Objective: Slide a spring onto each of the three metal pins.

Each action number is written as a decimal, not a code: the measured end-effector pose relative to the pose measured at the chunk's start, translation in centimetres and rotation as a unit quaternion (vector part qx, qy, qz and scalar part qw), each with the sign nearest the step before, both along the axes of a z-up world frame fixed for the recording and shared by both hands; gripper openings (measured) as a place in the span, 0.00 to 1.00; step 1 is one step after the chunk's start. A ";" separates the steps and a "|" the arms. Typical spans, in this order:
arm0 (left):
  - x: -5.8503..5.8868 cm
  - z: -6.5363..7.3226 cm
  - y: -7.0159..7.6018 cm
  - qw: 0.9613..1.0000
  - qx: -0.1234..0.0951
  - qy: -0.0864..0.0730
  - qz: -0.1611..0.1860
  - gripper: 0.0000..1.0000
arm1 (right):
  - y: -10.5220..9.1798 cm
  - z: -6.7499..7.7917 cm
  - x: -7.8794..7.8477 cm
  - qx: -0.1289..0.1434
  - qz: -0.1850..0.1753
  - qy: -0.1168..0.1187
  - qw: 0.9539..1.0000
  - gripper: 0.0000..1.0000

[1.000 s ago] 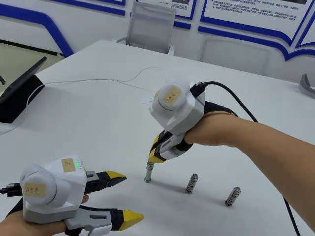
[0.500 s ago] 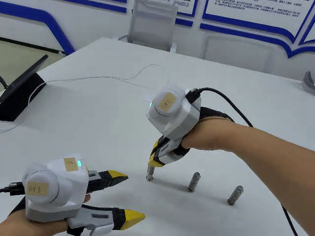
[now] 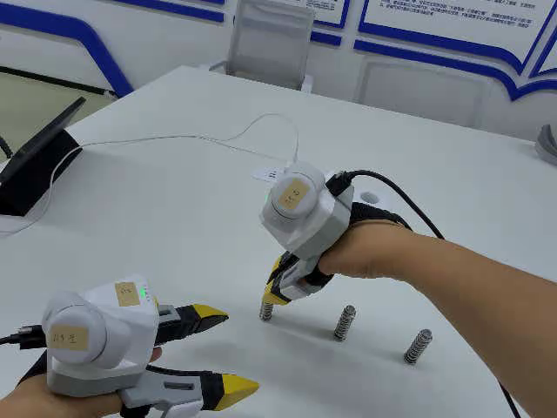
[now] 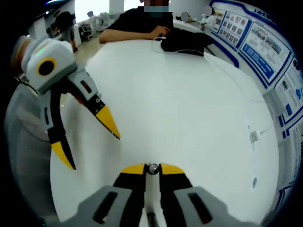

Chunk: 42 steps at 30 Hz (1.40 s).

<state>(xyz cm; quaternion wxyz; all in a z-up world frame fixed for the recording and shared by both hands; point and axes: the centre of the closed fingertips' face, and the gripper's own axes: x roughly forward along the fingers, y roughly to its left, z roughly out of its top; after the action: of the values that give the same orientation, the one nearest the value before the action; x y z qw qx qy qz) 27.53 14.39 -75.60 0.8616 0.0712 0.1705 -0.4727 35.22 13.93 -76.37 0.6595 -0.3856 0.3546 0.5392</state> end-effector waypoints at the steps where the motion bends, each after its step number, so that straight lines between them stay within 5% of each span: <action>1: 0.0 0.0 0.0 1.000 0.000 0.000 0.000 0.56 | 0.0 -0.1 0.0 0.000 0.000 0.001 1.000 0.12; 24: 0.4 0.3 0.0 1.000 0.002 -0.002 0.002 0.57 | -0.3 1.1 -0.1 0.032 -0.012 -0.005 0.999 0.20; 42: 1.1 1.2 -0.2 1.000 0.002 -0.007 0.004 0.61 | -3.6 3.3 -0.4 0.081 -0.056 -0.016 0.995 0.29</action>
<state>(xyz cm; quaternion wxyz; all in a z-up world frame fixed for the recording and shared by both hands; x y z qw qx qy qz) 28.66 14.21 -74.43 0.8644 0.0759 0.1657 -0.4686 34.82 10.29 -73.07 0.7232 -0.3190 0.3201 0.5223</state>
